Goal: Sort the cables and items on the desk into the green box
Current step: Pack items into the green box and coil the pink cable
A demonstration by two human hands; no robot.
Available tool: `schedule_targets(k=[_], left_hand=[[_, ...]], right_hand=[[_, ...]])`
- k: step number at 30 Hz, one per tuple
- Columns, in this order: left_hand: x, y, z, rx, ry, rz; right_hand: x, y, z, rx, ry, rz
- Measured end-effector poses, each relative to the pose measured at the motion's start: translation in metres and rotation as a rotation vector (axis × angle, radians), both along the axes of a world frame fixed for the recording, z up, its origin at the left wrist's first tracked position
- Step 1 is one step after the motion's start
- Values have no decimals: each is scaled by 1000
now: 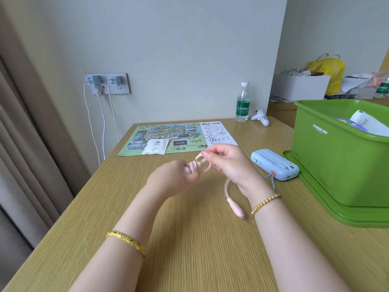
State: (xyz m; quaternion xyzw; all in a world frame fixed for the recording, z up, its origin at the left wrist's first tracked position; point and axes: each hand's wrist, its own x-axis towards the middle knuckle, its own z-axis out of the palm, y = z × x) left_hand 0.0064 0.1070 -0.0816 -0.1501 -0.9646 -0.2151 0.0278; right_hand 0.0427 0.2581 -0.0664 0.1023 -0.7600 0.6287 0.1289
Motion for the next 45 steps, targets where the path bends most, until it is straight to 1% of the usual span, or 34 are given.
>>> schedule_targets(k=[1, 3, 4, 6, 8, 14, 15, 17, 19, 21, 22, 24, 27, 29, 31, 34, 35, 37, 39, 42, 44, 45], left_hand=[[-4, -2, -1, 111, 17, 62], [-10, -5, 0, 430, -39, 134], [-12, -8, 1, 589, -76, 149], [-13, -11, 1, 806, -151, 152], [-12, -10, 1, 932, -233, 99], [-10, -10, 7, 1255, -514, -150], [-10, -11, 7, 1267, -522, -174], [-8, -11, 7, 1197, -491, -149], [-4, -6, 6, 1065, -457, -59], [-4, -2, 5, 991, -457, 35], [-5, -1, 5, 1004, -465, 61], [-8, -3, 5, 1102, -461, 86], [-12, -7, 8, 1168, -396, 126], [-10, -7, 9, 1161, -401, 83], [-8, -8, 9, 1089, -399, 11], [-7, -9, 10, 960, -348, 48], [-7, -8, 11, 956, -346, 70], [-8, -8, 13, 1026, -370, 74], [-8, -8, 15, 1139, -385, 24], [-7, -11, 17, 1251, -369, -140], [-5, -14, 15, 1219, -381, -291], [-4, -17, 13, 1152, -386, -365]], right_hand=[[1, -1, 1, 2, 11, 13], [1, -4, 1, 31, 15, 39], [1, -5, -1, 57, 13, 51], [0, -9, -4, 105, 5, 56], [-2, -11, -6, 132, 5, 27], [-3, -5, -5, 176, 24, -45], [-3, -6, -5, 197, 32, -44], [-3, -7, -6, 252, 53, -31], [-2, -12, -10, 328, 72, -5], [-2, -16, -13, 394, 91, 17], [-2, -17, -14, 399, 94, 20], [-2, -15, -11, 355, 91, 22], [-2, -9, -5, 274, 95, 26], [-1, -7, -4, 263, 88, 28], [-1, -7, -5, 296, 71, 24], [0, -8, -7, 337, 60, 25], [0, -9, -7, 340, 63, 28], [-1, -10, -6, 292, 71, 27], [-1, -6, -4, 157, 35, 25], [-2, 5, -5, 0, -138, 60], [-3, 10, -8, -45, -267, 63], [-3, 11, -9, -63, -318, 53]])
